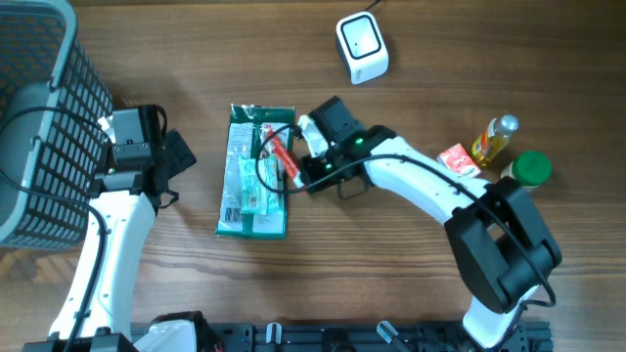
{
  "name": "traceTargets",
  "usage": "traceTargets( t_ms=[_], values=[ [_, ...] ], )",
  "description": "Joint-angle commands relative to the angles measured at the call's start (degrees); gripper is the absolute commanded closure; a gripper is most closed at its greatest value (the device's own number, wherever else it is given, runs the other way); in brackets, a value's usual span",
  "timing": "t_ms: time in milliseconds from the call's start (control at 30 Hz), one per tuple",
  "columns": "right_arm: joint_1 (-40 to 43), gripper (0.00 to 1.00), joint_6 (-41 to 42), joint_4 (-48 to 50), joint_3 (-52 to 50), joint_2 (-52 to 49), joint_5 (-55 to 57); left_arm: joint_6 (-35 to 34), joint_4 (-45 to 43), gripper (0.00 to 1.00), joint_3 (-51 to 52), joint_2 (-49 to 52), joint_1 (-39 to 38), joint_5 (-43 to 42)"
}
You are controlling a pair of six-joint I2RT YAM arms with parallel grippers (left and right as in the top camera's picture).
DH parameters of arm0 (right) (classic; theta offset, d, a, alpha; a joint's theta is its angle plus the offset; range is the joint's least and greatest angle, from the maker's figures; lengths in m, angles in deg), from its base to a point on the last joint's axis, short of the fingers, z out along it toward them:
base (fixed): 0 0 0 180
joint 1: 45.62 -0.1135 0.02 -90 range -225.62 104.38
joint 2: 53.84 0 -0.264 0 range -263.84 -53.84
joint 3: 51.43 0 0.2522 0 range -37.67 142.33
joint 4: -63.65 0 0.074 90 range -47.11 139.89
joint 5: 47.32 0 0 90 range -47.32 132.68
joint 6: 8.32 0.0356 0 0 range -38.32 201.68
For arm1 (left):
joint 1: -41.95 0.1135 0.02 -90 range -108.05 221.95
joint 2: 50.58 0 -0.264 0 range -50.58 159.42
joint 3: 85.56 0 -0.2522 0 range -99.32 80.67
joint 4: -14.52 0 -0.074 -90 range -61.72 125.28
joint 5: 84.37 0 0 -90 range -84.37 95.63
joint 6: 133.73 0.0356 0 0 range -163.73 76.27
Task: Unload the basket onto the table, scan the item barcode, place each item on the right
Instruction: 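Pull the red tube out and lay it on the table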
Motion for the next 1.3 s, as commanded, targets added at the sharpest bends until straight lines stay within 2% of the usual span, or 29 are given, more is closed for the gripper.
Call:
traceTargets(
  t_ms=[0,100,300,400,533,667,700,733,767,833,1000,1067,1167,1267],
  values=[
    [3.0,0.95,-3.8,-2.3,0.6,2.8,0.6,0.1,-0.2,0.0,0.2,0.3,0.3,0.1],
    [4.9,0.96,-5.0,-4.5,1.4,4.8,0.6,0.1,-0.2,0.0,0.2,0.3,0.3,0.1],
    [6.6,0.96,-16.5,-13.6,10.7,8.9,3.5,0.1,-0.2,0.0,0.2,0.3,0.3,0.1],
    [6.6,0.96,-20.4,-18.9,16.8,8.9,10.3,0.1,-0.2,0.0,0.2,0.3,0.3,0.1],
    [6.6,0.96,-26.6,-20.7,20.7,8.9,16.1,0.1,-0.2,0.0,0.2,0.3,0.3,0.1],
    [6.6,0.96,-25.8,-21.4,21.1,8.5,17.6,0.1,-0.2,0.0,0.2,0.3,0.3,0.1],
    [6.6,0.91,-25.1,-21.7,21.1,8.2,18.7,0.1,-0.2,0.0,0.2,0.3,0.3,0.1],
    [6.6,0.75,-24.7,-22.8,21.1,7.6,19.3,0.1,-0.2,0.0,0.2,0.3,0.3,0.1],
    [6.6,0.66,-24.6,-24.8,21.0,7.1,19.2,0.1,-0.2,0.0,0.2,0.3,0.3,0.1],
    [6.6,0.59,-24.7,-27.7,19.9,6.4,19.3,0.1,-0.2,0.0,0.2,0.3,0.3,0.1],
    [6.6,0.51,-28.1,-28.0,12.2,6.2,19.5,0.1,-0.2,0.0,0.2,0.3,0.3,0.1],
    [6.6,0.49,-28.0,-26.6,8.7,6.2,23.0,0.1,-0.2,0.0,0.2,0.3,0.3,0.1],
    [6.6,0.49,-27.6,-23.3,3.2,6.2,28.5,0.1,-0.2,0.0,0.2,0.3,0.3,0.1],
    [7.0,0.5,-23.8,-15.3,-2.4,6.1,30.0,0.1,-0.2,0.0,0.2,0.3,0.3,0.1]
  ],
)
